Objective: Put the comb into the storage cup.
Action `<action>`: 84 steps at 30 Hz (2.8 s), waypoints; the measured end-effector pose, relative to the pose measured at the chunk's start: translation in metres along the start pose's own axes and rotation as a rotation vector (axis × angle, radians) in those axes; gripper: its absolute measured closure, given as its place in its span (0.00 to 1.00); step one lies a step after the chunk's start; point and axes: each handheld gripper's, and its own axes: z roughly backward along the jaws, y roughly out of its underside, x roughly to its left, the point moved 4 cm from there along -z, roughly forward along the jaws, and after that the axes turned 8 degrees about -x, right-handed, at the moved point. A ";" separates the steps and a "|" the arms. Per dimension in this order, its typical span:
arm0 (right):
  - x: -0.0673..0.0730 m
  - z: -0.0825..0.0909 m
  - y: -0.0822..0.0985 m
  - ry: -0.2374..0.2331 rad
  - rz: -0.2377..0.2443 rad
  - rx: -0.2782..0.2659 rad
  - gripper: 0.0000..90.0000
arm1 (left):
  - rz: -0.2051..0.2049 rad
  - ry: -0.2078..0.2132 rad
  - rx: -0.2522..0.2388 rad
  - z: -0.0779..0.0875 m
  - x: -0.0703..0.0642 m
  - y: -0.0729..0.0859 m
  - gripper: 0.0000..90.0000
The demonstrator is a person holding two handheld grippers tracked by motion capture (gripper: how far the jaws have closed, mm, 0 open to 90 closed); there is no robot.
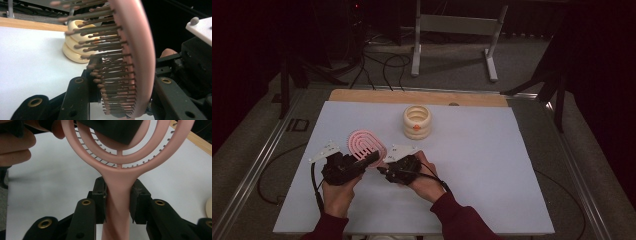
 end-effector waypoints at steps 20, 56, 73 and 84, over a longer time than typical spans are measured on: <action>-0.024 0.027 0.005 0.030 -0.079 -0.049 0.45 | -0.070 -0.059 -0.046 0.011 -0.001 -0.009 0.71; -0.082 0.142 0.080 0.324 -0.183 -0.135 0.18 | -0.085 -0.112 -0.073 0.024 0.007 -0.020 0.71; -0.089 0.182 0.129 0.389 -0.238 -0.205 0.16 | -0.102 -0.133 -0.078 0.025 0.008 -0.029 0.71; -0.082 0.199 0.150 0.395 -0.260 -0.282 0.17 | -0.120 -0.122 -0.094 0.021 0.003 -0.048 0.71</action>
